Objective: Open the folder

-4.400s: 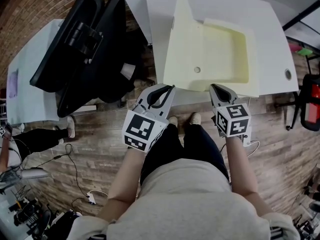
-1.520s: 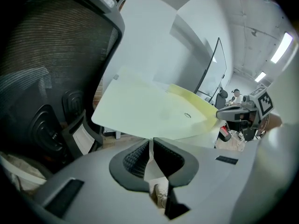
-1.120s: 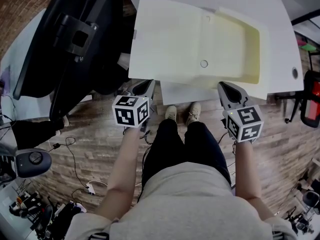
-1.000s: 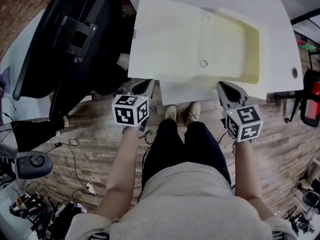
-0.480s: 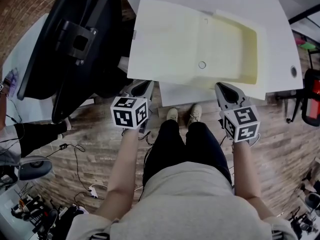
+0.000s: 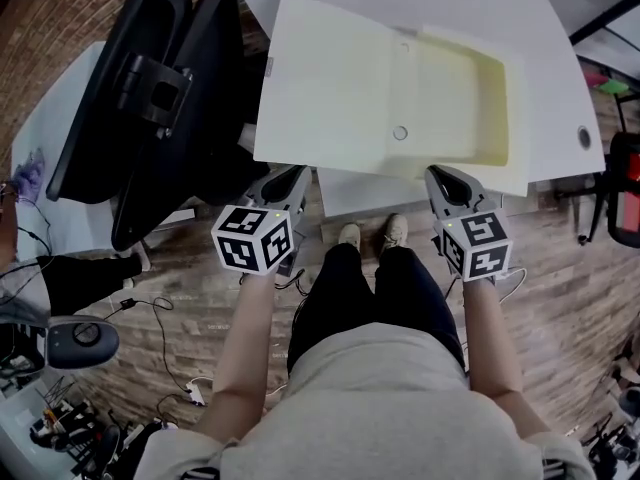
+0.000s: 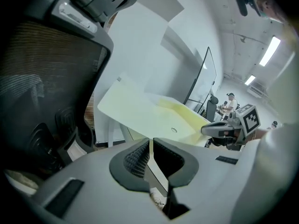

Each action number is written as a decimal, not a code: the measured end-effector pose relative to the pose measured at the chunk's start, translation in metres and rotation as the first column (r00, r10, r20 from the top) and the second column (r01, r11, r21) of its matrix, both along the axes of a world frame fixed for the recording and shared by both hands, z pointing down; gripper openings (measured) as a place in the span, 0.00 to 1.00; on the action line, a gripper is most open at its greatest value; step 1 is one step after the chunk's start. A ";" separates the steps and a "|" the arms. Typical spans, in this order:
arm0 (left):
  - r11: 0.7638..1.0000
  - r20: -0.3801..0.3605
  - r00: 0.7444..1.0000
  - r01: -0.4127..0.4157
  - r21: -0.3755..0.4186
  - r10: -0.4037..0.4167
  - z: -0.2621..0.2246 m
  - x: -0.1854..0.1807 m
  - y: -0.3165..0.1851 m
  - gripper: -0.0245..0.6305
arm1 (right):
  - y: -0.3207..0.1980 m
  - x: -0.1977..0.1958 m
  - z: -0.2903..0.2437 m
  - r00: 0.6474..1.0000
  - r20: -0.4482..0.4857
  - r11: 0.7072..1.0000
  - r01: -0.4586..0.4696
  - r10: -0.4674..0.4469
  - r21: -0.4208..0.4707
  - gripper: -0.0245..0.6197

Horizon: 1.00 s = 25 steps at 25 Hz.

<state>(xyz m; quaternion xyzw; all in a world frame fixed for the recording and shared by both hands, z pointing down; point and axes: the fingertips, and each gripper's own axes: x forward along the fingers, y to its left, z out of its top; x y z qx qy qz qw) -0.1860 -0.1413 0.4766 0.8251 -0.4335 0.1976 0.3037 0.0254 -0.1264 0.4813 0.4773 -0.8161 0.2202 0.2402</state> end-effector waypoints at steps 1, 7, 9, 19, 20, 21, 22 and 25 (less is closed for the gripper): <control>1.000 -0.001 1.000 -0.004 0.006 0.004 -0.003 0.002 0.000 0.10 | 0.000 0.000 0.000 1.000 -0.001 1.000 0.001 -0.001 -0.001 0.07; 1.000 -0.034 0.999 0.001 0.021 -0.001 -0.013 0.007 0.000 0.10 | 0.001 0.001 -0.002 1.000 0.001 1.000 -0.006 0.006 0.000 0.07; 1.000 -0.041 0.999 0.002 0.030 0.000 -0.018 0.010 0.001 0.10 | 0.002 0.002 -0.003 1.000 0.000 1.000 -0.008 0.008 0.006 0.07; 0.995 -0.080 0.995 -0.057 0.083 0.064 -0.039 0.043 0.010 0.10 | 0.007 0.012 -0.019 0.999 0.008 0.999 -0.041 0.041 0.034 0.07; 0.994 -0.083 0.994 -0.067 0.087 0.074 -0.041 0.047 0.011 0.10 | 0.008 0.013 -0.020 0.999 0.009 0.998 -0.046 0.045 0.038 0.07; 0.993 -0.085 0.993 -0.077 0.090 0.085 -0.044 0.051 0.011 0.10 | 0.008 0.014 -0.022 0.999 0.009 0.998 -0.051 0.050 0.043 0.07; 0.992 -0.084 0.992 -0.090 0.094 0.098 -0.046 0.055 0.012 0.10 | 0.009 0.015 -0.025 0.998 0.010 0.997 -0.055 0.054 0.048 0.07; 0.986 -0.080 0.987 -0.128 0.108 0.137 -0.051 0.064 0.012 0.10 | 0.010 0.017 -0.032 0.998 0.006 0.996 -0.063 0.063 0.068 0.07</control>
